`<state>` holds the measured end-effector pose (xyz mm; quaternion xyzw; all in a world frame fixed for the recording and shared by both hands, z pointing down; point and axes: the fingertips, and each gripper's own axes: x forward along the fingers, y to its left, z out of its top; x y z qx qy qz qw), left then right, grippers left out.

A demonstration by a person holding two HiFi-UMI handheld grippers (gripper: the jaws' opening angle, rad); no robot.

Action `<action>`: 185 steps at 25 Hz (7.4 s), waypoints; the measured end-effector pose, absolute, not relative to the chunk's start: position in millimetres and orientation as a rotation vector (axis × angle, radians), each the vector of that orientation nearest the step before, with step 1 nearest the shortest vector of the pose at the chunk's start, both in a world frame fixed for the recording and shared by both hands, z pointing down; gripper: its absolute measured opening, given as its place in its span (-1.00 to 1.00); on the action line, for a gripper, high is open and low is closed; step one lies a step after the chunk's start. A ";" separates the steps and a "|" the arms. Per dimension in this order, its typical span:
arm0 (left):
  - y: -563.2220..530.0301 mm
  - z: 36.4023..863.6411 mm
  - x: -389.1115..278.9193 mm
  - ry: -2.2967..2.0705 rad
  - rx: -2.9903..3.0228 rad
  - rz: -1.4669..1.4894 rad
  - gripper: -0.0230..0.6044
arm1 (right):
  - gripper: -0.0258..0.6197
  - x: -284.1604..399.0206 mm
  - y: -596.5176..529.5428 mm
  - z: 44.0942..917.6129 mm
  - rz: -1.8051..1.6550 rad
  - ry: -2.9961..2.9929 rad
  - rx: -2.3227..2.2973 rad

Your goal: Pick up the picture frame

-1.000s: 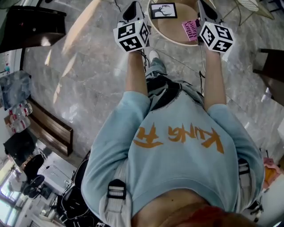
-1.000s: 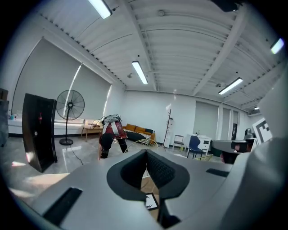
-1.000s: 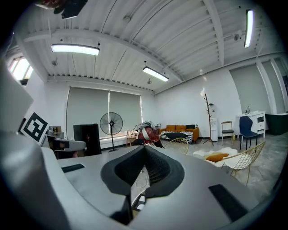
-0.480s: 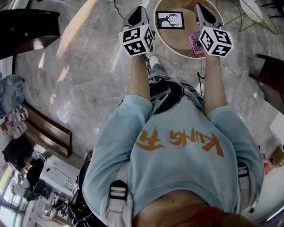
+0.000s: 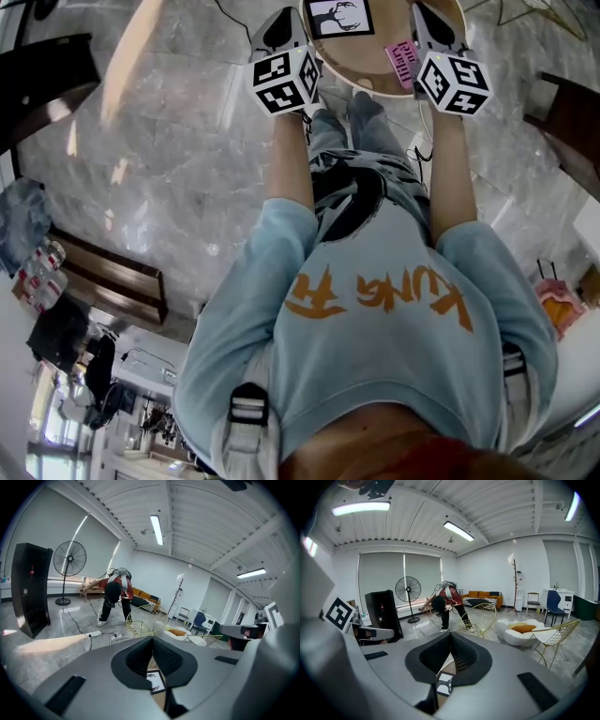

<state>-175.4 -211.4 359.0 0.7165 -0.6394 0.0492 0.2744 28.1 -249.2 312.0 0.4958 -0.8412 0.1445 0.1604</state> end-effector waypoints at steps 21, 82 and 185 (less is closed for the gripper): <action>-205.1 499.8 -122.2 -1.567 1.801 0.356 -0.86 | -0.92 44.2 -244.3 474.7 0.712 -2.265 1.269; -290.7 794.8 -103.3 -1.409 1.569 0.615 -0.48 | -0.47 74.1 -341.0 783.1 0.973 -2.043 1.148; -240.1 112.9 -189.5 -1.884 2.317 0.059 -0.67 | -0.71 0.2 -281.0 117.0 0.257 -2.724 1.586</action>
